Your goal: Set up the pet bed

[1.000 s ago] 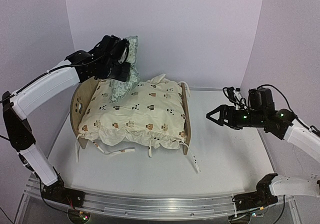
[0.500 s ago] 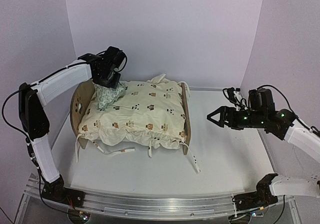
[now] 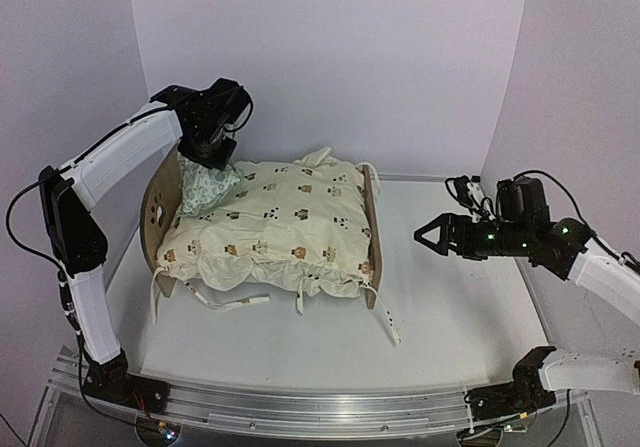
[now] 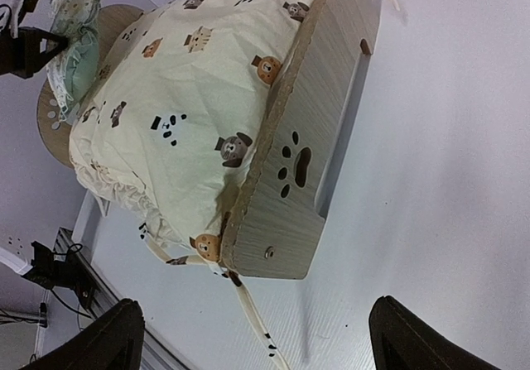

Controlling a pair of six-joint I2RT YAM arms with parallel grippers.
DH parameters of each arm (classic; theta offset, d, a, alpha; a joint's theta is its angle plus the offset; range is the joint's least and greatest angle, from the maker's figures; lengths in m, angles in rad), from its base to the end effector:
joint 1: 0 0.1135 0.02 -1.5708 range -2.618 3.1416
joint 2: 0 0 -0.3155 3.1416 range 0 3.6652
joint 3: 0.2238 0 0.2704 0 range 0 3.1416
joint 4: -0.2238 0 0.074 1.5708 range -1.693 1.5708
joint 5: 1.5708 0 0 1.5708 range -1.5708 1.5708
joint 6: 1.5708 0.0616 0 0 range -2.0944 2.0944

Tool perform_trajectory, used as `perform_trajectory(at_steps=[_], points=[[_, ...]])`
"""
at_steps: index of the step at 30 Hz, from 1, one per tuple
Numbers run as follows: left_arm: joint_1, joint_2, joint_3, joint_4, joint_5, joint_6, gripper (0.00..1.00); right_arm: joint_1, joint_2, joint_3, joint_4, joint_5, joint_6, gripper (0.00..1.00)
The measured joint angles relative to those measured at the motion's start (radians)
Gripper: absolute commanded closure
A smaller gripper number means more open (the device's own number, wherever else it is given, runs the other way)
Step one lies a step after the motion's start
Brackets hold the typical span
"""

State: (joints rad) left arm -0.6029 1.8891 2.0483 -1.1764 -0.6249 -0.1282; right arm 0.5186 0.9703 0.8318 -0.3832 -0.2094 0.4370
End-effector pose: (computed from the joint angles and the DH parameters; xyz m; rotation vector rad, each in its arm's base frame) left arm 0.3785 -0.2168 0.4088 0.3463 2.3574 0.4748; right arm 0.1913 0.1239 0.3299 -0.2210 2.1697 0.7823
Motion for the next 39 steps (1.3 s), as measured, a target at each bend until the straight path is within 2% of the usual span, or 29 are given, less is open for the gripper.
perform_trajectory(at_steps=[7,12,18,19,22,23,25,27,33,39], points=[[-0.001,-0.057,-0.032,-0.052,0.005,0.051,0.92,0.0,0.01,0.0,0.0,0.0,0.001,0.05],[-0.003,-0.108,-0.132,-0.062,-0.008,0.08,0.9,0.0,0.012,0.0,0.0,-0.001,0.001,0.04],[-0.003,-0.122,-0.292,0.0,-0.021,0.122,0.89,0.0,0.012,-0.002,0.0,-0.001,0.002,0.04],[-0.003,-0.122,-0.319,0.015,-0.027,0.13,0.83,0.0,0.012,-0.002,0.0,-0.001,0.002,0.04],[-0.003,-0.122,-0.379,0.066,-0.054,0.164,0.3,0.0,0.013,-0.002,0.0,-0.001,0.001,0.04],[-0.004,-0.121,-0.392,0.082,-0.067,0.169,0.15,0.0,0.013,-0.002,0.0,-0.001,0.002,0.04],[-0.005,-0.118,-0.404,0.109,-0.105,0.166,0.04,0.0,0.015,-0.002,0.0,-0.001,0.002,0.04],[-0.006,-0.117,-0.402,0.131,-0.134,0.157,0.01,0.0,0.018,-0.002,0.0,-0.001,0.002,0.04],[-0.011,-0.117,-0.373,0.191,-0.221,0.155,0.01,0.0,0.027,-0.002,0.0,-0.001,0.001,0.04],[-0.062,-0.115,-0.288,0.232,-0.309,0.166,0.01,0.0,0.043,-0.002,0.0,-0.001,0.001,0.04]])
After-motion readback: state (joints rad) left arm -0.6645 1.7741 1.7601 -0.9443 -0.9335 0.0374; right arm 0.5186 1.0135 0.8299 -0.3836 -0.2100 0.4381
